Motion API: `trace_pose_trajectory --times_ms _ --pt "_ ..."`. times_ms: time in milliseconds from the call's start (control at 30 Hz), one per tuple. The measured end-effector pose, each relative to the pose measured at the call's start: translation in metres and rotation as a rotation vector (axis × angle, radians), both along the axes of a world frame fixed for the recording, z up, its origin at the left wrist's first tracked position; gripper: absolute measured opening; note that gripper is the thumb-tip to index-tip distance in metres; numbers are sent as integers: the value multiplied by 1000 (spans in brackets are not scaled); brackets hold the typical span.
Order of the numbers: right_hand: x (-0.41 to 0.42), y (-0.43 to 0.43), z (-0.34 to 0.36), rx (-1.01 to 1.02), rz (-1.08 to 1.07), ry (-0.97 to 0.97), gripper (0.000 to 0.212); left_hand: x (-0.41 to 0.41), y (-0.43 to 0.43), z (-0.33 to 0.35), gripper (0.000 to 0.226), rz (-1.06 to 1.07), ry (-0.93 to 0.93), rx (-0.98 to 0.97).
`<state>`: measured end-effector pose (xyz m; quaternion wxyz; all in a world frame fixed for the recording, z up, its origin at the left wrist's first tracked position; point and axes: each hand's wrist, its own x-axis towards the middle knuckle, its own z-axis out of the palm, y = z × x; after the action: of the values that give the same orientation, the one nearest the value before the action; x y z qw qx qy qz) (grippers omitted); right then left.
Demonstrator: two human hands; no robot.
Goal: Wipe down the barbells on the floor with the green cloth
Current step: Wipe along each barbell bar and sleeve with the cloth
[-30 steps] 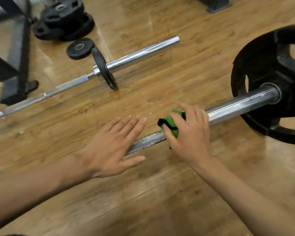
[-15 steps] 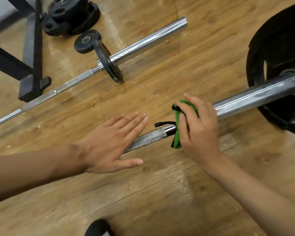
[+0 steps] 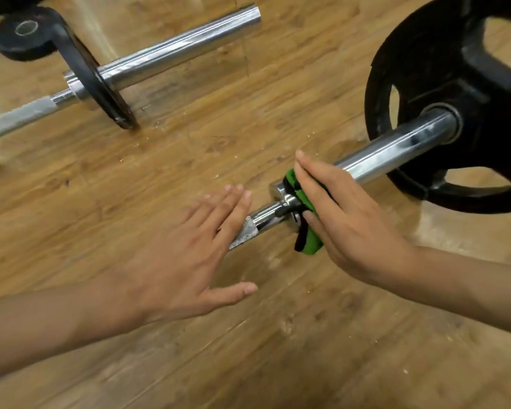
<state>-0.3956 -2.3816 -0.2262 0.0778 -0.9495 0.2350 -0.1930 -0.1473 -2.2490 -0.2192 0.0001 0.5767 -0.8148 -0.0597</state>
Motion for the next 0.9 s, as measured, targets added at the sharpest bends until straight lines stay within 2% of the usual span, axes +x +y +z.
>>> trace_pose_trajectory --times_ms 200,300,367,467,533,633,800,900 --pt "73 -18 24 155 -62 134 53 -5 4 -1 120 66 -46 -57" --pt "54 6 10 76 -120 -28 40 -6 3 2 123 90 -54 -53" --pt "32 29 0 25 -138 -80 45 -8 2 1 122 61 -61 -59" --pt "23 26 -3 -4 -100 -39 47 -12 1 1 122 -13 -22 -9" --pt "38 11 6 59 -149 33 43 -14 2 3 122 -32 -24 37" --pt "64 0 19 164 -238 130 54 -17 5 5 125 -23 -38 95" --pt "28 47 15 86 -242 -28 43 -27 15 4 125 -14 -42 62" --pt "32 43 18 73 -256 49 36 -38 21 5 123 -10 -25 22"
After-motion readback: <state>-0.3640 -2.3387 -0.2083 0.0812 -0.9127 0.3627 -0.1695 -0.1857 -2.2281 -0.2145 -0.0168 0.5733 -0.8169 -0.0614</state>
